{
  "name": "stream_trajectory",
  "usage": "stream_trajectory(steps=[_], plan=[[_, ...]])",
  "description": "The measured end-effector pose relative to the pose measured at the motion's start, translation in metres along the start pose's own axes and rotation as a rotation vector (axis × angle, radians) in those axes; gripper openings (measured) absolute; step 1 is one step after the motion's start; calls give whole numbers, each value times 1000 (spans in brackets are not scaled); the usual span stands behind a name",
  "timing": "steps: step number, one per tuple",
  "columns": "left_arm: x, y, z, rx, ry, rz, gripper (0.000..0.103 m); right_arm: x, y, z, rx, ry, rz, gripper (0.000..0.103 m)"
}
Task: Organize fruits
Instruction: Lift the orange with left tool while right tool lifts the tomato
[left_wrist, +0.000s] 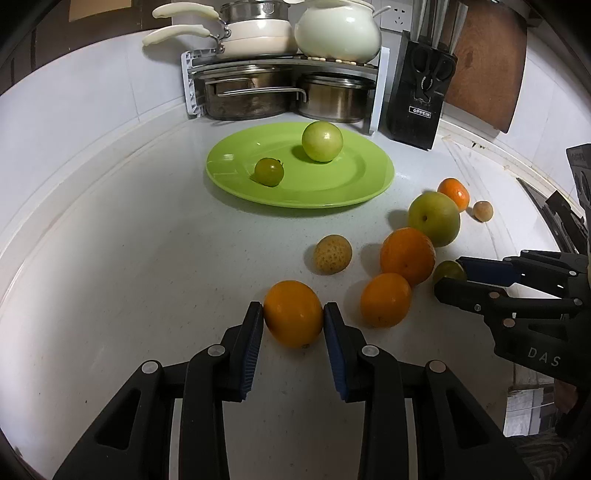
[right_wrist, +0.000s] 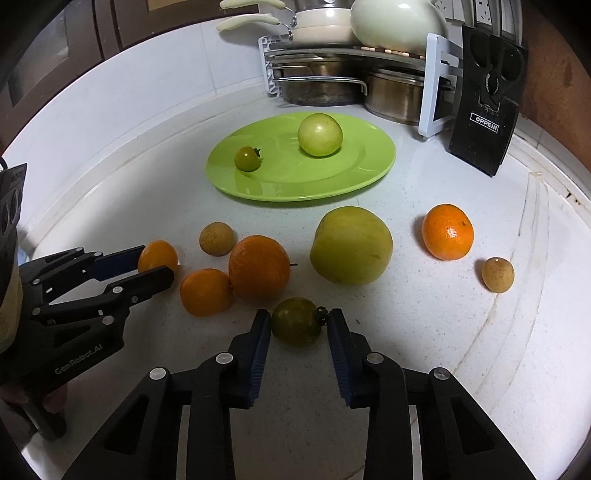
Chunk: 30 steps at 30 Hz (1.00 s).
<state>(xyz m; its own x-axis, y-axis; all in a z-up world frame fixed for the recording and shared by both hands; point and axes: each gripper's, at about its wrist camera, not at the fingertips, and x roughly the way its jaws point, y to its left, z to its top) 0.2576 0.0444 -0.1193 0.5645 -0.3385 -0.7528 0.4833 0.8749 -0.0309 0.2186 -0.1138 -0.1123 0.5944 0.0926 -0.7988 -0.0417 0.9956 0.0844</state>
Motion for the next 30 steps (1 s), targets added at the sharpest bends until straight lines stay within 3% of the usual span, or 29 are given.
stream_trajectory(steps=[12, 23, 30], plan=[[-20, -6, 3, -7, -32, 9, 33, -13, -1, 0, 4, -29, 12, 32], [-49, -16, 9, -50, -75, 28, 33, -43, 3, 6, -47, -108, 42, 31], [-61, -20, 11, -85, -98, 50, 33, -54, 3, 13, -71, -146, 76, 20]])
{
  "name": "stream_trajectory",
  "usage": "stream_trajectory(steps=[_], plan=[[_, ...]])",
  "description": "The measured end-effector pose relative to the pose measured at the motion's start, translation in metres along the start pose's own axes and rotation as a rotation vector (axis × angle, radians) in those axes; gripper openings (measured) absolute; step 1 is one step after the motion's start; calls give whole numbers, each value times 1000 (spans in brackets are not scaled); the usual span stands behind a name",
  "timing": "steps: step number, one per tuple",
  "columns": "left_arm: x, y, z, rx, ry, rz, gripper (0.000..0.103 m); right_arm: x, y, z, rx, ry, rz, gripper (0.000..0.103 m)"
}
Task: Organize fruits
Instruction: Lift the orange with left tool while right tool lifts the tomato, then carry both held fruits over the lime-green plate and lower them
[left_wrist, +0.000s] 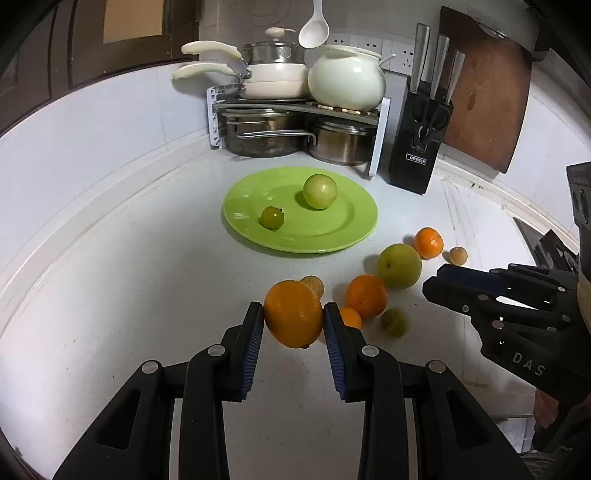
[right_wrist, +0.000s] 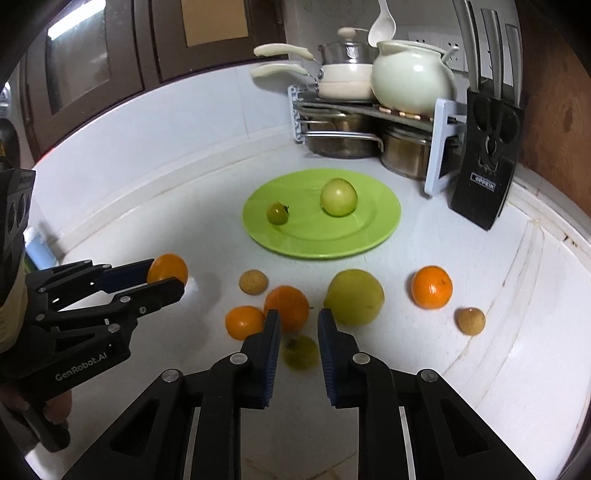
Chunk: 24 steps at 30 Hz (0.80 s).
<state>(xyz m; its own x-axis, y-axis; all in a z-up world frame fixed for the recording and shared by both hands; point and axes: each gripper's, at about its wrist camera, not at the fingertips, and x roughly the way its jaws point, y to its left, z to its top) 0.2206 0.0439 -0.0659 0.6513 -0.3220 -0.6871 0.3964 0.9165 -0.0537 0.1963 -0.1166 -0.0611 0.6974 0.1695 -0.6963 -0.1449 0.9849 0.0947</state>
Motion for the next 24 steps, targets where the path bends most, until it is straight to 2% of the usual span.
stream_trajectory(steps=[3, 5, 7, 10, 12, 14, 15, 16, 24], plan=[[-2, -1, -5, -12, 9, 15, 33, 7, -4, -5, 11, 36, 14, 20], [-3, -2, -11, -26, 16, 29, 33, 11, -6, -12, 41, 71, 64, 21], [-5, -1, -17, -42, 24, 35, 33, 13, -1, -19, 16, 89, 76, 21], [-7, 2, -25, -66, 43, 38, 33, 16, 9, -25, -31, 100, 103, 31], [-7, 3, -30, -74, 50, 48, 33, 20, 13, -26, -47, 109, 120, 32], [-7, 6, -33, -88, 56, 57, 33, 24, 16, -26, -65, 118, 118, 35], [-7, 7, -34, -97, 57, 62, 33, 27, 16, -26, -69, 121, 108, 43], [-7, 8, -35, -105, 56, 66, 33, 30, 16, -27, -71, 123, 99, 46], [-7, 9, -37, -125, 51, 73, 33, 49, 15, -28, -99, 152, 65, 46]])
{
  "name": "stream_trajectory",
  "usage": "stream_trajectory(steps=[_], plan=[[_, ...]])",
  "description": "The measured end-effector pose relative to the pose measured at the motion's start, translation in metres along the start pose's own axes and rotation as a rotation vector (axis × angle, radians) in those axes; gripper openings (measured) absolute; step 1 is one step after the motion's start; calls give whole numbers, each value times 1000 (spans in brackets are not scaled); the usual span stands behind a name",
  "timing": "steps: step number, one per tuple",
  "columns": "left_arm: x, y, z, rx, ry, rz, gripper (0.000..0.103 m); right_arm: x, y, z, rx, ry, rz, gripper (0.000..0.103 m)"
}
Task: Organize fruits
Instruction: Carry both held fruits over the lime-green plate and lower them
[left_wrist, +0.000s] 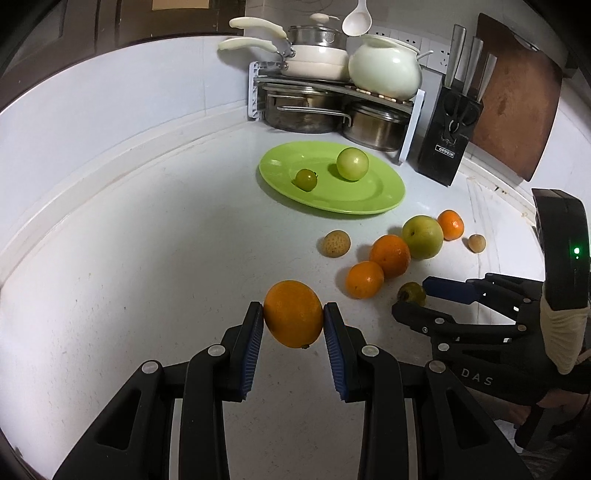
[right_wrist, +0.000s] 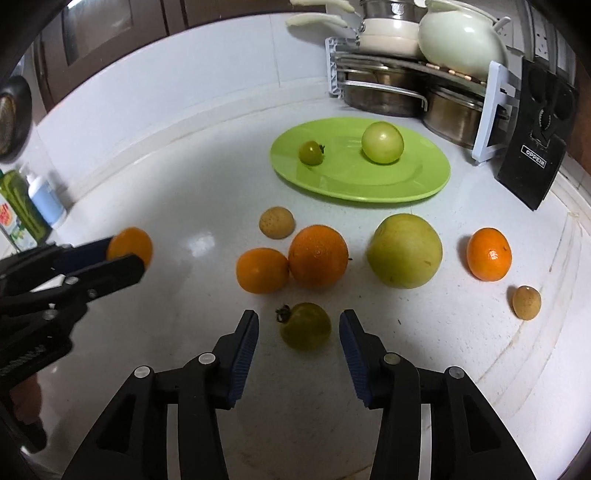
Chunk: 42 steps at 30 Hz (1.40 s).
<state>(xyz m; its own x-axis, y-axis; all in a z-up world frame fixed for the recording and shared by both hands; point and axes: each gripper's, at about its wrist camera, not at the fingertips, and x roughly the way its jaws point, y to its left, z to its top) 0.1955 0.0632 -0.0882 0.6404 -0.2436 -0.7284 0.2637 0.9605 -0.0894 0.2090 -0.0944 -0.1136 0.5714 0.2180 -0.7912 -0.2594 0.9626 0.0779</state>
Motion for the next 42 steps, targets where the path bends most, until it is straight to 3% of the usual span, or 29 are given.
stream_trajectory(steps=[2, 5, 10, 25, 42], plan=[[1, 0, 0, 0, 3, 1, 33, 1, 0, 0, -5, -7, -7, 46], [3, 0, 0, -2, 10, 0, 33, 3, 0, 0, -17, -1, -1, 34], [4, -1, 1, 1, 10, 2, 33, 7, 0, 2, -24, -3, 11, 30], [-4, -8, 9, 1, -26, -17, 33, -24, 2, 8, -28, -69, 32, 30], [-17, -29, 62, 22, -152, -11, 33, -75, -24, 57, -20, -229, 26, 30]])
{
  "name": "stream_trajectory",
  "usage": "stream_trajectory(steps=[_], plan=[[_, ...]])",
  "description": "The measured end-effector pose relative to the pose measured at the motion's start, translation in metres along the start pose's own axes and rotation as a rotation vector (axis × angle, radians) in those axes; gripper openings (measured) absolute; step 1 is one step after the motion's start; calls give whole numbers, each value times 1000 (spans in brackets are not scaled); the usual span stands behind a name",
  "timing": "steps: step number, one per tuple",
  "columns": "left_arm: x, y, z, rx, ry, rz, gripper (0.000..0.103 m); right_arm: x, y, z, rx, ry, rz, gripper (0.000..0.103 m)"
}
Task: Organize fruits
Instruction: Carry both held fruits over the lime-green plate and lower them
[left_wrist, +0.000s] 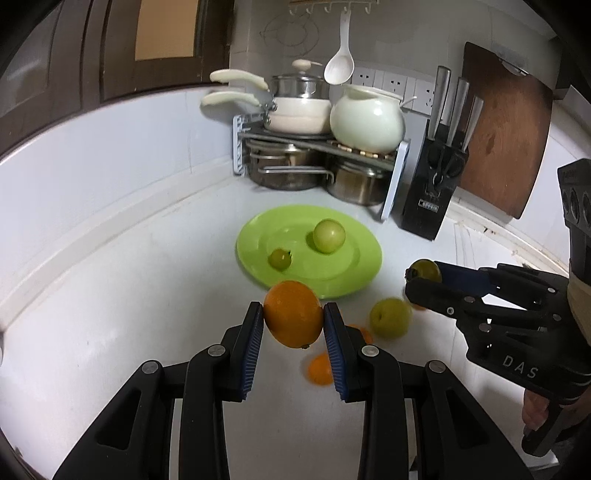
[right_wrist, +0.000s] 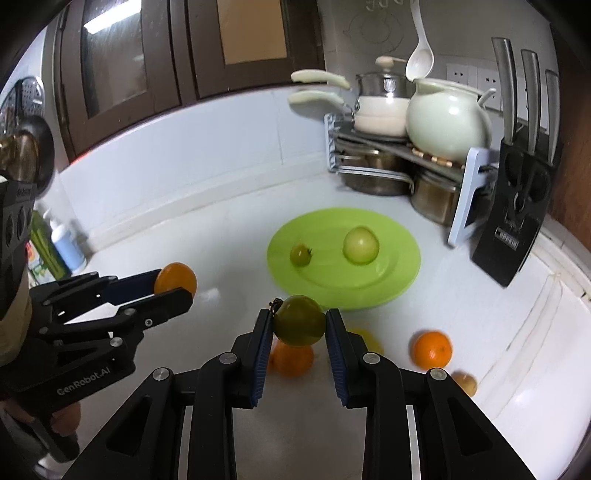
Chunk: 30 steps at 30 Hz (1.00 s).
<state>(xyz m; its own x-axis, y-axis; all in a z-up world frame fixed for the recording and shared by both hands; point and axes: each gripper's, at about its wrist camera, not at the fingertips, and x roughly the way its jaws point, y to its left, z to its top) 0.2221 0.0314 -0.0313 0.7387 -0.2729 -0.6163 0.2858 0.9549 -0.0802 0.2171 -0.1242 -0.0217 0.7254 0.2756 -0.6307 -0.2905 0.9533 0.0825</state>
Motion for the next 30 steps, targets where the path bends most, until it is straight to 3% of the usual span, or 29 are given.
stream_trajectory(steps=[16, 30], plan=[[40, -13, 67, 44, -28, -6, 33, 28, -33, 61, -32, -33, -12, 30], [107, 2, 112, 57, 39, -11, 33, 97, -74, 102, -28, 56, -5, 30]])
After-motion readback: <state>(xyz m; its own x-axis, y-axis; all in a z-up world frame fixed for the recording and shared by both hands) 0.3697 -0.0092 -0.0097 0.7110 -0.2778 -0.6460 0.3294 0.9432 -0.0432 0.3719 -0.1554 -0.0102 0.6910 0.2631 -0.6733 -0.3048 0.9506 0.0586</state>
